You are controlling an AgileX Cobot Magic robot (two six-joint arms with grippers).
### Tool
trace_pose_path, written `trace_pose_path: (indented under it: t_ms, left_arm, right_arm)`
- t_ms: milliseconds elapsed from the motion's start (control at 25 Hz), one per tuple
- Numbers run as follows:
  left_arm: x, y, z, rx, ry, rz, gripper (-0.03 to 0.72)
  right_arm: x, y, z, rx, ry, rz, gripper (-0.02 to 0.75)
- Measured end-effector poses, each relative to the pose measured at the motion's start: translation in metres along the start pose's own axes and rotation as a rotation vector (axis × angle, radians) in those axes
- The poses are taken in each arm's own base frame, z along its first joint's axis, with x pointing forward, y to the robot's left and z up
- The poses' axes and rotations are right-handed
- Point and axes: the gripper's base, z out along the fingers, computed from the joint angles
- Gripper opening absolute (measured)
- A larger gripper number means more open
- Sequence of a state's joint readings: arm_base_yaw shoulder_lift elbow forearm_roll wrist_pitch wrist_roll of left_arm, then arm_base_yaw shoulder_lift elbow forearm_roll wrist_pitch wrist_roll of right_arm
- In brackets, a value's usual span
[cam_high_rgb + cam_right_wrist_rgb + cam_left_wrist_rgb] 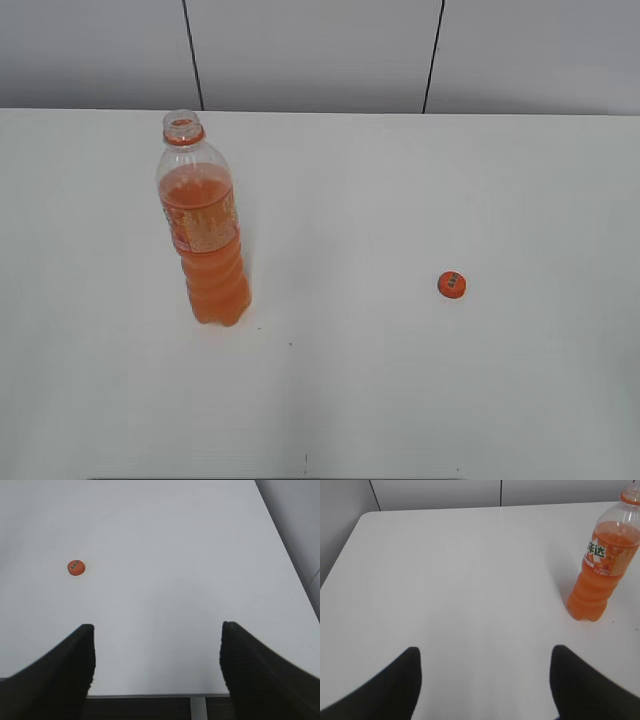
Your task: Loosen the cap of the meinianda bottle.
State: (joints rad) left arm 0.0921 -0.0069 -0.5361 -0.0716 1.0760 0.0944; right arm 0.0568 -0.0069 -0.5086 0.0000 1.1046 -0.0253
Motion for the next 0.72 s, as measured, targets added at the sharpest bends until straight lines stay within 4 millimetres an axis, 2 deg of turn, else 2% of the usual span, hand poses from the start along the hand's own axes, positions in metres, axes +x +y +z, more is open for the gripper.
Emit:
trace_pose_path:
  t_ms: [720]
  left_arm:
    - [0.0000,0.0001,0.0000,-0.001,0.000,0.000,0.489]
  right_arm:
    - [-0.0002,0.0000,0.0001,0.000,-0.003,-0.001,0.582]
